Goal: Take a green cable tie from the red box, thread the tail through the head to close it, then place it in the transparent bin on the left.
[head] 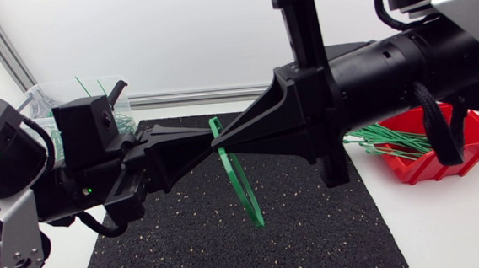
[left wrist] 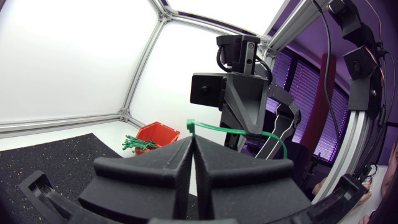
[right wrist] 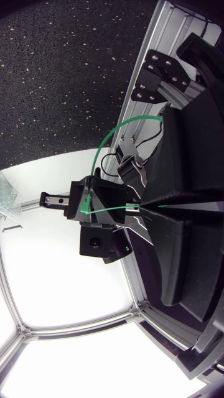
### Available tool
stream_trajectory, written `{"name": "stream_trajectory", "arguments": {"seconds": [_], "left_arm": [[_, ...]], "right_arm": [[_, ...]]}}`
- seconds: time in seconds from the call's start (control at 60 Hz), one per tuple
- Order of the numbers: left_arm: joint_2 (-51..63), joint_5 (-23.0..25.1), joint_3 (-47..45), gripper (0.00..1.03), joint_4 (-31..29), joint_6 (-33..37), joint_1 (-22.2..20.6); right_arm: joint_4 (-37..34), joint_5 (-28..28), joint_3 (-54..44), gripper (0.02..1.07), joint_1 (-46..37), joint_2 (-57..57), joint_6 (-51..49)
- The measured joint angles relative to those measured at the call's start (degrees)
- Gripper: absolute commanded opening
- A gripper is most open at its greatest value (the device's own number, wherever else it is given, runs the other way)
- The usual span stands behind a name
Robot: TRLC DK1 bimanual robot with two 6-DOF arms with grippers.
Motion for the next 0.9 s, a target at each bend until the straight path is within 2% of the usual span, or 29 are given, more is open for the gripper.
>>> {"name": "stream_trajectory", "arguments": {"seconds": [0.9], "left_arm": [[0.0,0.0,0.0,0.03,0.0,0.0,0.7]], "right_arm": [[0.0,0.2,-0.4,0.08,0.0,-1.0,0.0]]}}
